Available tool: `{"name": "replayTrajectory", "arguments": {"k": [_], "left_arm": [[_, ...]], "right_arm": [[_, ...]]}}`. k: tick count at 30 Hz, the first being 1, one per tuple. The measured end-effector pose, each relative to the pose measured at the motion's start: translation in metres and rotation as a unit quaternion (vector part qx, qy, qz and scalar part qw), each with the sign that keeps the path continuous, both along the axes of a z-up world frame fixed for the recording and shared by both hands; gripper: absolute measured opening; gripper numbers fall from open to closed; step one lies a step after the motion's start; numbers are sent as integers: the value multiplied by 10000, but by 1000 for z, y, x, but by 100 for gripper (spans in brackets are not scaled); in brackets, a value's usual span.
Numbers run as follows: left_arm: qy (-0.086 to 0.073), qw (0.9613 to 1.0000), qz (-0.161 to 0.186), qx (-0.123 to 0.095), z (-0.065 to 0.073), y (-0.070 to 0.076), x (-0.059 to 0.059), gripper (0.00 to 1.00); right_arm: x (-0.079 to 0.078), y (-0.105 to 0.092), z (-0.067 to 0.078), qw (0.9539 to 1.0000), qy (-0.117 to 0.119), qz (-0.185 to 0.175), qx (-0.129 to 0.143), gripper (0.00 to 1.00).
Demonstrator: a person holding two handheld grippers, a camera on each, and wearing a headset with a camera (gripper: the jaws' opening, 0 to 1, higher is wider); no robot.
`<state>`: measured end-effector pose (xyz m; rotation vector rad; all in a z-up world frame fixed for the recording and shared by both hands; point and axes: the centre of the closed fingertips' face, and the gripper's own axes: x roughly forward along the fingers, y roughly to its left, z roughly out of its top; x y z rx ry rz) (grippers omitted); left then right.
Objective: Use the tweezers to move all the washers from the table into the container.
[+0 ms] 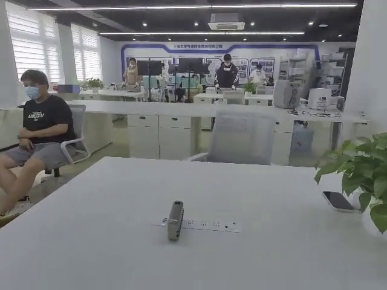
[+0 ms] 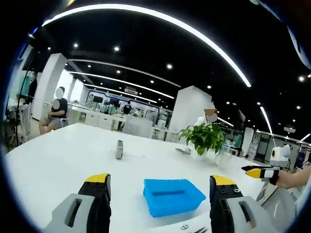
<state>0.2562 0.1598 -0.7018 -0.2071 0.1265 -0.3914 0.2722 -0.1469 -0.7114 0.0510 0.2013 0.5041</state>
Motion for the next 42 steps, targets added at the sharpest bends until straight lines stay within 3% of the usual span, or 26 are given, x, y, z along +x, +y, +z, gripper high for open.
{"name": "replayTrajectory", "arguments": {"k": [11, 22, 27, 35, 42], "left_arm": [[83, 9999, 8, 92, -3, 0, -1, 84], [43, 10000, 62, 46, -1, 3, -1, 83], [11, 9999, 122, 0, 1, 6, -1, 83], [27, 9999, 133, 74, 0, 5, -1, 83], [116, 9995, 103, 283, -4, 4, -1, 83]], "right_arm": [[1, -3, -1, 10000, -24, -10, -6, 72], [0, -3, 1, 10000, -18, -50, -34, 71], [0, -7, 0, 9999, 72, -95, 74, 71], [0, -14, -8, 9997, 198, -150, -53, 74], [-1, -19, -10, 9992, 261, -243, -161, 74]]}}
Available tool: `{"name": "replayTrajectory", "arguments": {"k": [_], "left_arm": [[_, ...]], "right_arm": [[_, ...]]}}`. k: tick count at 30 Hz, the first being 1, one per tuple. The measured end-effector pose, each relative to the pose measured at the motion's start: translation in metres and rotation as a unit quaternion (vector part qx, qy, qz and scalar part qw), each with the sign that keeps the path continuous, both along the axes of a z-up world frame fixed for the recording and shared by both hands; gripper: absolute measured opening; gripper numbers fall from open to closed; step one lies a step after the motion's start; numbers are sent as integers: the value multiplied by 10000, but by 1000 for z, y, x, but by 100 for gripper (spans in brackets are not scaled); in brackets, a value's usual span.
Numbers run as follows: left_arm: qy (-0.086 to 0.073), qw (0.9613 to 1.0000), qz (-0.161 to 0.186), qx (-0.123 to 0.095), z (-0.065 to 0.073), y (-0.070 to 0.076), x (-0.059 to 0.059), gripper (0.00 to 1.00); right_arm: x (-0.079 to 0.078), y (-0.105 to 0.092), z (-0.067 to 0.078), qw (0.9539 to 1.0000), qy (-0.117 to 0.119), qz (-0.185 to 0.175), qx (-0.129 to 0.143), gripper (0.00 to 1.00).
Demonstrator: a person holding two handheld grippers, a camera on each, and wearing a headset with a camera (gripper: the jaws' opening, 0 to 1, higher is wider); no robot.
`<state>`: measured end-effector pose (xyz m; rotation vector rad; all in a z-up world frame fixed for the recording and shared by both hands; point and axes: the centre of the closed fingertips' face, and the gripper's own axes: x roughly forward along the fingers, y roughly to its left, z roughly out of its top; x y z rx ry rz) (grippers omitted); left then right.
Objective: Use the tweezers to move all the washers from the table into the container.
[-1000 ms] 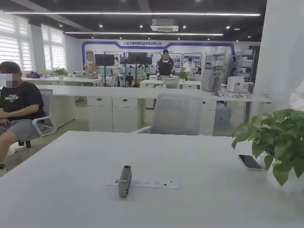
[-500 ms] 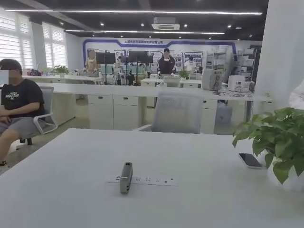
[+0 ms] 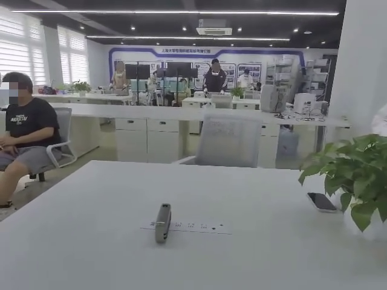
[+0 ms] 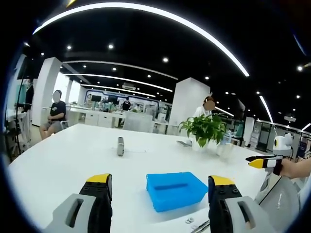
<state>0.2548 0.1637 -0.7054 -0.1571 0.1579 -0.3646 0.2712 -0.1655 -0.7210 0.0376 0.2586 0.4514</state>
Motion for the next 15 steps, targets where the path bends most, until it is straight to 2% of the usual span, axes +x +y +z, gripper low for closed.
{"name": "replayTrajectory", "arguments": {"k": [4, 8, 10, 15], "left_arm": [[78, 9999, -75, 88, -3, -1, 0, 81], [289, 9994, -126, 139, -10, -1, 0, 79], [296, 9994, -120, 126, -10, 1, -1, 79], [310, 9994, -58, 114, -10, 5, -1, 79]], "right_arm": [[-1, 3, -2, 9998, 56, 53, -167, 73], [-1, 4, -3, 9995, 99, 94, -289, 73], [-2, 3, -4, 9993, 117, 67, -360, 74], [-2, 2, -2, 9994, 127, 33, -334, 74]]}}
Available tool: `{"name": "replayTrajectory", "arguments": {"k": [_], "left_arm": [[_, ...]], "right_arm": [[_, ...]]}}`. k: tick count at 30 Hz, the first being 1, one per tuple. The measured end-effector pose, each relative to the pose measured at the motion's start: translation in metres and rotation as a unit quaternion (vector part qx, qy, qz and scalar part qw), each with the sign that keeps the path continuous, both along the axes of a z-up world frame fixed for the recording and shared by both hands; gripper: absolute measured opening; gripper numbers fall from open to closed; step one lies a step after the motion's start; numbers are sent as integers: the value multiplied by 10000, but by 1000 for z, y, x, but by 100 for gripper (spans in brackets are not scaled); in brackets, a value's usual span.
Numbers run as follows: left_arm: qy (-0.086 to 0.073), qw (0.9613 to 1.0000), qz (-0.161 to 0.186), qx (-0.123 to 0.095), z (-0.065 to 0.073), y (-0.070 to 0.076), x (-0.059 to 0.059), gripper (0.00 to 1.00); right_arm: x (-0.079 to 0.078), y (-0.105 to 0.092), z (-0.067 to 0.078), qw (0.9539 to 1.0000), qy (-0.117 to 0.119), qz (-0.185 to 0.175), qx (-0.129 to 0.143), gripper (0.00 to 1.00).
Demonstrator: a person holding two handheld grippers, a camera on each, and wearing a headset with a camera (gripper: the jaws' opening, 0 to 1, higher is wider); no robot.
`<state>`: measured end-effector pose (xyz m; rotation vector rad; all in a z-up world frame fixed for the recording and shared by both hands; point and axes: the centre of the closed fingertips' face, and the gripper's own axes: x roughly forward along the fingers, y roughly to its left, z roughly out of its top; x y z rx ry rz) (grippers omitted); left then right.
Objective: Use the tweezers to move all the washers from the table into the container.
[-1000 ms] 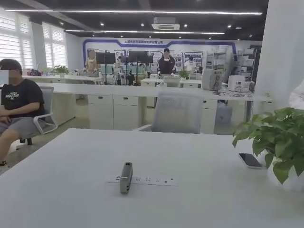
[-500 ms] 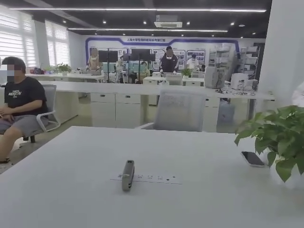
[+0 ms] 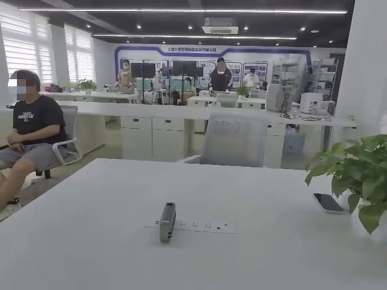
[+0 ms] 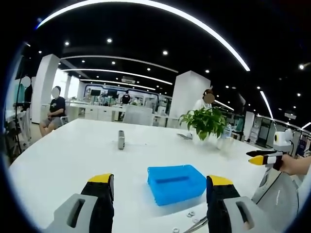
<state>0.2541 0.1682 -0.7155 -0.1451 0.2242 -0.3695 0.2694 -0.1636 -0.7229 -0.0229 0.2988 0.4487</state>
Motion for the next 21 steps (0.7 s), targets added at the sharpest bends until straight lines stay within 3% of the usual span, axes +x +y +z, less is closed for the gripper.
{"name": "replayTrajectory", "arguments": {"k": [4, 7, 16, 19, 21], "left_arm": [[173, 9998, -81, -8, -5, -1, -1, 77], [210, 9997, -107, 58, -7, -2, -1, 78], [323, 9991, -215, -194, -7, -4, 0, 74], [397, 9983, -302, -298, -8, -7, 0, 72], [532, 9969, -474, -331, -12, -11, -2, 68]], "right_arm": [[0, 3, 2, 10000, 0, 47, -24, 73], [-1, 7, 3, 9999, 18, 146, -17, 70], [1, 9, 8, 9997, 47, 161, 191, 65], [-1, 17, 6, 9994, 99, 320, 63, 61], [-3, 25, 2, 9986, 173, 495, -66, 57]]}}
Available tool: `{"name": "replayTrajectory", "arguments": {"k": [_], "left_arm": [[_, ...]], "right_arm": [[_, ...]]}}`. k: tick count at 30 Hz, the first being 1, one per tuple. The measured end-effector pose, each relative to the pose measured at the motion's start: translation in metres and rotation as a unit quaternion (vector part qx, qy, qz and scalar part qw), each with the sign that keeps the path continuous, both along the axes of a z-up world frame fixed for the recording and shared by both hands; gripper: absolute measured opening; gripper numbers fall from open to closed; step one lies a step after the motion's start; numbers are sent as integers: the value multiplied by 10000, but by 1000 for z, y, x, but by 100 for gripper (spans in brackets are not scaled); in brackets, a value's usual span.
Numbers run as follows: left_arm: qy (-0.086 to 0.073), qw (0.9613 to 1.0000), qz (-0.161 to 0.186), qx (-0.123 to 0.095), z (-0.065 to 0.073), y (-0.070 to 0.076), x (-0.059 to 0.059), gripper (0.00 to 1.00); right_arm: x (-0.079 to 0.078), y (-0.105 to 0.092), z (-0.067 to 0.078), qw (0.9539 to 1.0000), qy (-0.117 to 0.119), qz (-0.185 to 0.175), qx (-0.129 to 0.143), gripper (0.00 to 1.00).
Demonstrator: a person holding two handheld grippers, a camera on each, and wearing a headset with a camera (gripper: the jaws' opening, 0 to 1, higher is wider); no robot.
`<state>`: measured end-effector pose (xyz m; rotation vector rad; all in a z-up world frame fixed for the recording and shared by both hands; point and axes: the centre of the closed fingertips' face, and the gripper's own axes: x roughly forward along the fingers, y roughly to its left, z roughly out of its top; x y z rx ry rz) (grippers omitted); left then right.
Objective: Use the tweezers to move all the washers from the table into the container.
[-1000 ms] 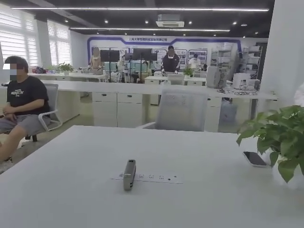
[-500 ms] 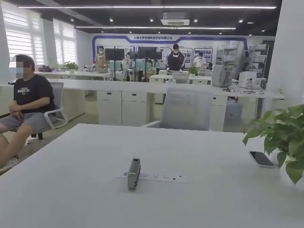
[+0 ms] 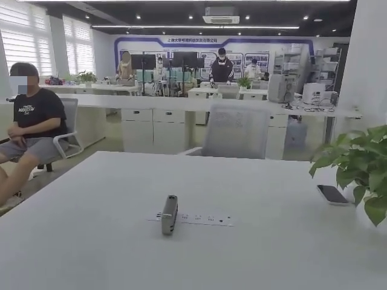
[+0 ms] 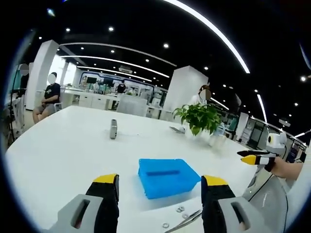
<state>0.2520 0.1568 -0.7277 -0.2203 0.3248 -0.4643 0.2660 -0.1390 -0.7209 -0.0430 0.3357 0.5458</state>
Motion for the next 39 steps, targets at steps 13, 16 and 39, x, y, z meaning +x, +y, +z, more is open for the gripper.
{"name": "replayTrajectory", "arguments": {"k": [13, 16, 39], "left_arm": [[1491, 9672, -2030, 336, -65, -36, -32, 31], [1667, 9558, -2385, 416, -74, -44, -38, 29], [1164, 8289, -4030, 3701, -141, -44, -52, 0]], "right_arm": [[-33, 94, -61, 9624, 1129, 2388, -636, 33], [-37, 110, -74, 9546, 1233, 2643, -614, 31], [-58, 143, -132, 9052, 1521, 3629, -1607, 26]]}}
